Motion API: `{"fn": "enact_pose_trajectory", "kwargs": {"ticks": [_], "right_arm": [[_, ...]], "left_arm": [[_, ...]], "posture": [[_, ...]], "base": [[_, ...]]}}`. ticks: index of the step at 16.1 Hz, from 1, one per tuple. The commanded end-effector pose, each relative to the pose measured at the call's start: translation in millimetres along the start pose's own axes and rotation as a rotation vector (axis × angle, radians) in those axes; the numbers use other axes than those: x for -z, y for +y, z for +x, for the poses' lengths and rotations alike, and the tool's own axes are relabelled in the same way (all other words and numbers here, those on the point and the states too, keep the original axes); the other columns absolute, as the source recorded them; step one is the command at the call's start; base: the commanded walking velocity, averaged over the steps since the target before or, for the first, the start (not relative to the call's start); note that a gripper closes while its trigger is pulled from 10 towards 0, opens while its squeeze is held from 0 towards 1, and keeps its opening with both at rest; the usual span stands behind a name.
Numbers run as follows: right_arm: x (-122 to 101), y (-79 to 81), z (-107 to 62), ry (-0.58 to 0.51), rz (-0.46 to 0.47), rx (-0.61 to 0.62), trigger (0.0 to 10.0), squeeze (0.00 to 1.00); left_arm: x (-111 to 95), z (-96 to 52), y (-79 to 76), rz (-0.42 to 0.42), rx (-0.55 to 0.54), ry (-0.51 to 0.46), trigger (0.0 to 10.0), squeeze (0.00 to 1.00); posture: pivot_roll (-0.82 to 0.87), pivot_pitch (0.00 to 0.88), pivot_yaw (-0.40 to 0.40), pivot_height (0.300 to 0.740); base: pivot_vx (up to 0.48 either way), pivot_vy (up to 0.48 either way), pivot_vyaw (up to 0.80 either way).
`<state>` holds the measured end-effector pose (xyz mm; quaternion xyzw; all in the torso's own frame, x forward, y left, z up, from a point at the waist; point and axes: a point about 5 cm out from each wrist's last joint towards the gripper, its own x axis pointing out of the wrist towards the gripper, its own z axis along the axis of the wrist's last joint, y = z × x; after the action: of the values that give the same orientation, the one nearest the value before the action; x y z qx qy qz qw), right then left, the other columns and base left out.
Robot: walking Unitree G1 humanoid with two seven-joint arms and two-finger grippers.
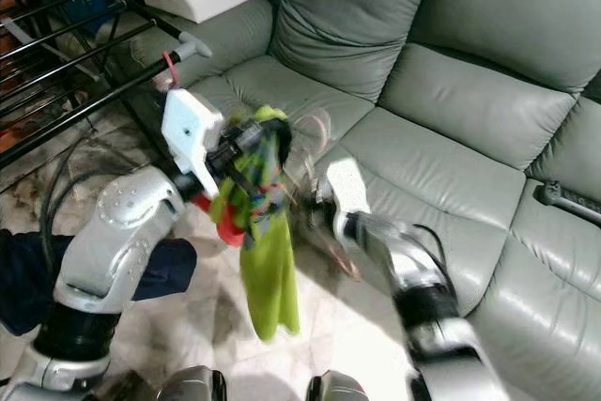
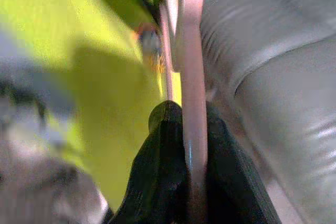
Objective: Hang hanger
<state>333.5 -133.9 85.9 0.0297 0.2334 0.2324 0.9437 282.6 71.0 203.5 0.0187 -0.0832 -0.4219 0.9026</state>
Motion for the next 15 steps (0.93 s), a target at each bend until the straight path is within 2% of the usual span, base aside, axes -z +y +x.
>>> {"fn": "enact_pose_trajectory", "kwargs": {"ticks": [1,3,5,6,7,8,11,13,14,15], "right_arm": [[-13.9,-18.1,-2.6,-0.074,0.059,0.123,10.0,0.0],[-30.7,-15.9,-0.3,-0.171,0.167,0.094,10.0,0.0],[-46.4,-18.6,-0.8,-0.253,0.177,0.1,10.0,0.0],[-48.0,-19.9,-0.7,-0.263,0.183,0.106,10.0,0.0],[-49.5,-21.1,-1.5,-0.274,0.174,0.111,10.0,0.0],[-52.3,-22.7,-2.6,-0.294,0.168,0.117,10.0,0.0],[-58.8,-19.6,-5.0,-0.348,0.108,0.098,10.0,0.0],[-56.7,-13.4,-6.5,-0.352,0.058,0.025,10.0,0.0],[-56.5,-10.8,-9.7,-0.359,-0.019,-0.02,10.0,0.0],[-55.2,-10.1,-11.5,-0.355,-0.056,-0.039,10.0,0.0]], "left_arm": [[-9.0,-1.5,-9.4,-0.005,0.076,-0.03,10.0,0.0],[5.4,-9.3,-19.1,-0.02,0.16,0.051,10.0,0.0],[23.0,-17.3,-23.5,-0.029,0.198,0.144,10.0,0.0],[25.6,-18.6,-24.3,-0.027,0.202,0.16,10.0,0.0],[27.6,-19.1,-25.1,-0.024,0.206,0.168,10.0,0.37],[30.6,-19.8,-26.7,-0.038,0.213,0.178,10.0,1.0],[46.3,-25.7,-29.1,-0.078,0.224,0.244,10.0,1.0],[61.0,-34.7,-31.6,-0.08,0.248,0.322,10.0,1.0],[65.4,-40.6,-34.4,-0.078,0.283,0.353,10.0,1.0],[65.9,-41.9,-35.0,-0.076,0.288,0.357,10.0,1.0]], "posture": [[0.0,0.005,-0.035,0.74],[0.0,0.004,-0.035,0.74],[0.0,0.004,-0.035,0.74],[0.0,0.005,-0.039,0.74],[0.0,0.005,-0.038,0.74],[0.0,0.005,-0.038,0.74],[-0.01,0.005,-0.034,0.74],[-0.01,0.005,-0.034,0.74],[-0.01,0.01,-0.033,0.74],[-0.02,0.015,-0.032,0.74]], "base": [[0.0,0.0,0.0],[0.0,0.0,0.0],[0.0,0.0,0.0],[0.0,0.0,0.0],[0.0,0.0,0.0],[0.0,0.0,0.0],[0.0,0.0,0.0],[0.0,0.0,0.0],[0.0,0.0,0.0],[0.0,0.0,0.0]]}}
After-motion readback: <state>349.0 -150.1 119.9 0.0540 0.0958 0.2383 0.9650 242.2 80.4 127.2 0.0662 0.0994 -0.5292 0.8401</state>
